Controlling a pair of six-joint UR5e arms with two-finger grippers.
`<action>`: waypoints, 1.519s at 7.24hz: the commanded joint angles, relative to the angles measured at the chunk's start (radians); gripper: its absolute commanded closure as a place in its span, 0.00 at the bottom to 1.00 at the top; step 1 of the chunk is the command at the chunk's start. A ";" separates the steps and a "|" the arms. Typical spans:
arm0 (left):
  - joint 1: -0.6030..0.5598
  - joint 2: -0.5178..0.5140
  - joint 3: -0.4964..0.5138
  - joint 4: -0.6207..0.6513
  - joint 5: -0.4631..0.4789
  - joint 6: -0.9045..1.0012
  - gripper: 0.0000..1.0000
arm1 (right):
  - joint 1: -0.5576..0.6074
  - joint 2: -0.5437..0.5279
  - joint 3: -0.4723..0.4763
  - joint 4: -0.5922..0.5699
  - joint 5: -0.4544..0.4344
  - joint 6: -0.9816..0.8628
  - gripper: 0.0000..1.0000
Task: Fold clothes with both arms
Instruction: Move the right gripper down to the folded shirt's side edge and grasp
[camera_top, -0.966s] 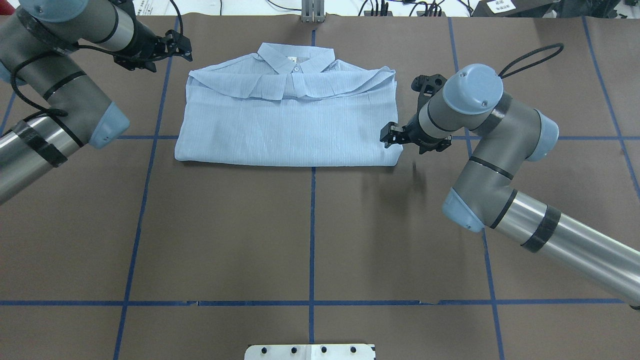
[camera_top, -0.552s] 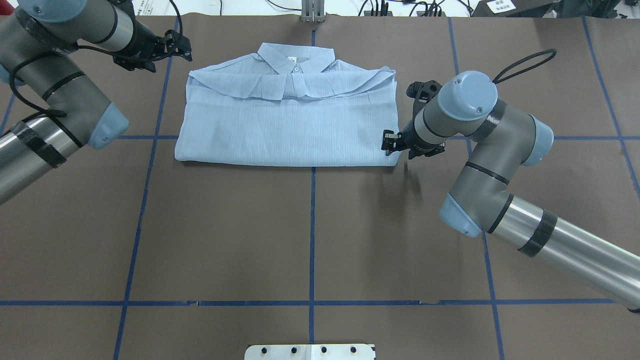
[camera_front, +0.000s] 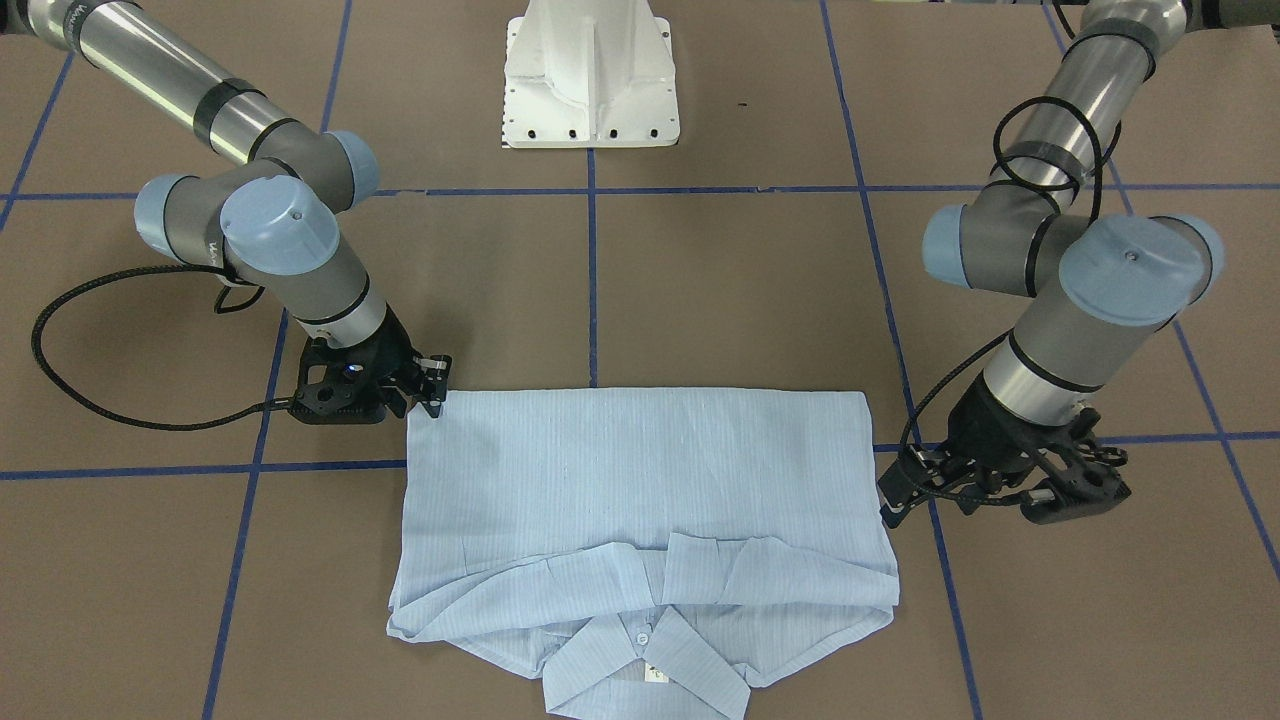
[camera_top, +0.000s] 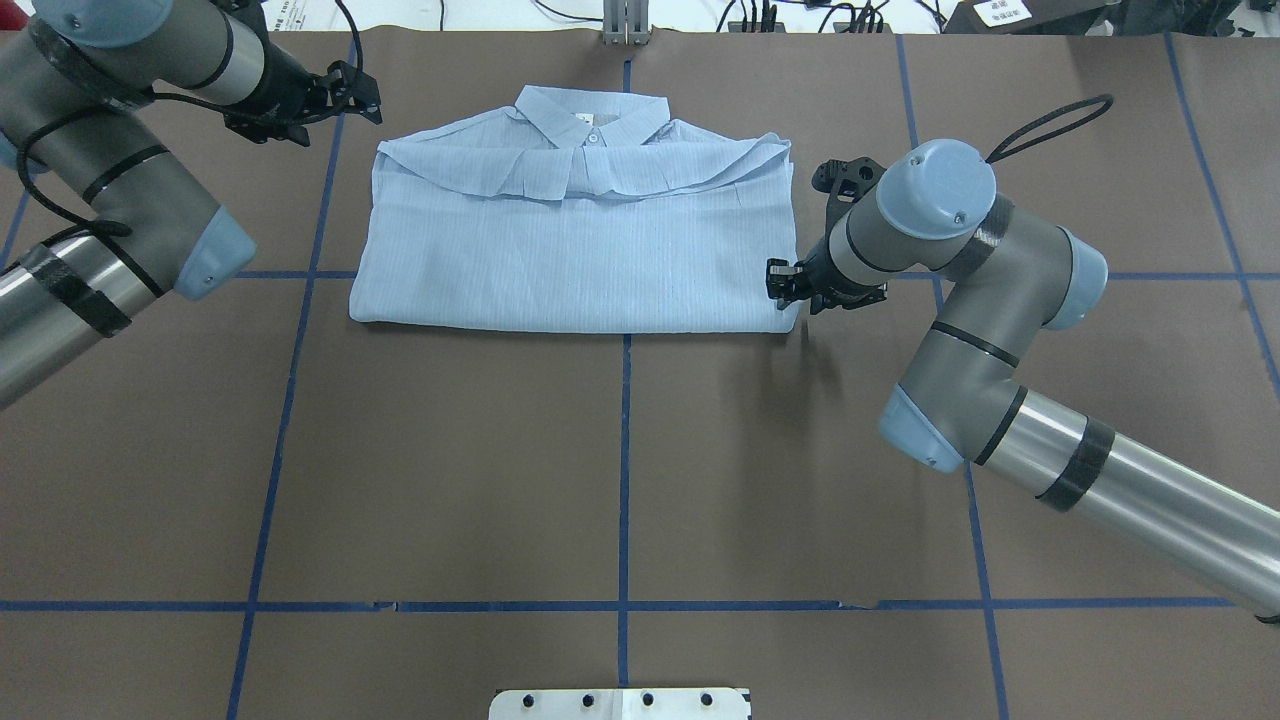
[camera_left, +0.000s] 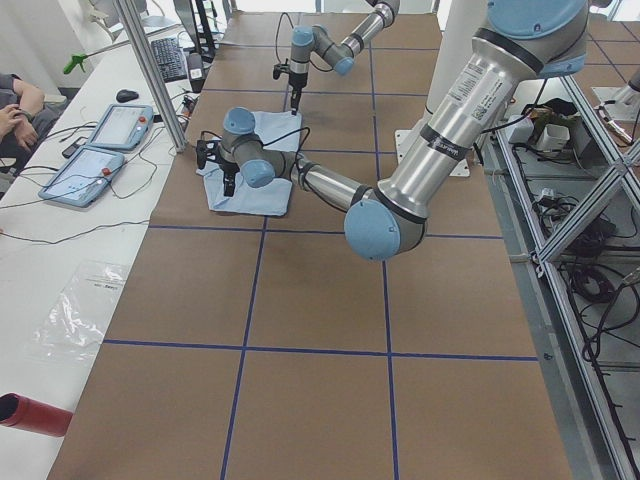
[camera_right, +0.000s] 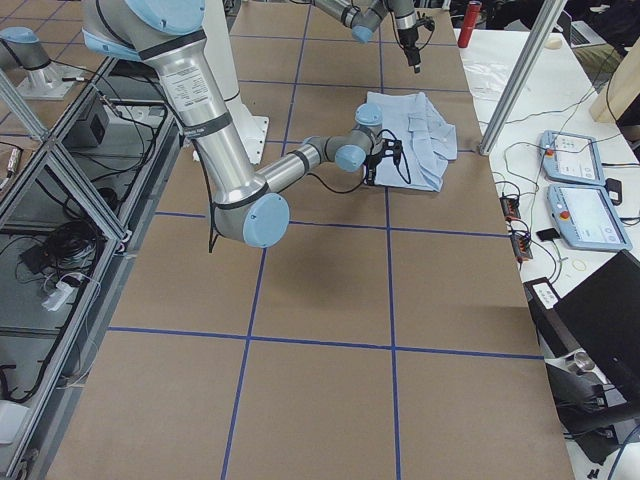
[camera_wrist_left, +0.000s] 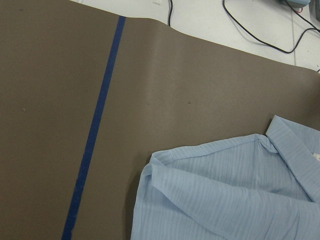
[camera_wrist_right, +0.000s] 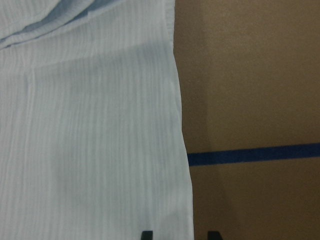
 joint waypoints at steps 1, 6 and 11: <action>0.000 0.000 0.000 -0.001 0.000 -0.007 0.01 | 0.007 -0.001 -0.009 -0.004 -0.002 -0.008 0.61; 0.000 0.005 0.000 -0.001 0.002 -0.007 0.01 | 0.001 0.006 -0.020 0.004 0.000 -0.015 0.51; 0.000 0.005 -0.002 -0.001 0.002 -0.007 0.01 | -0.008 0.006 -0.020 0.004 -0.002 -0.014 0.71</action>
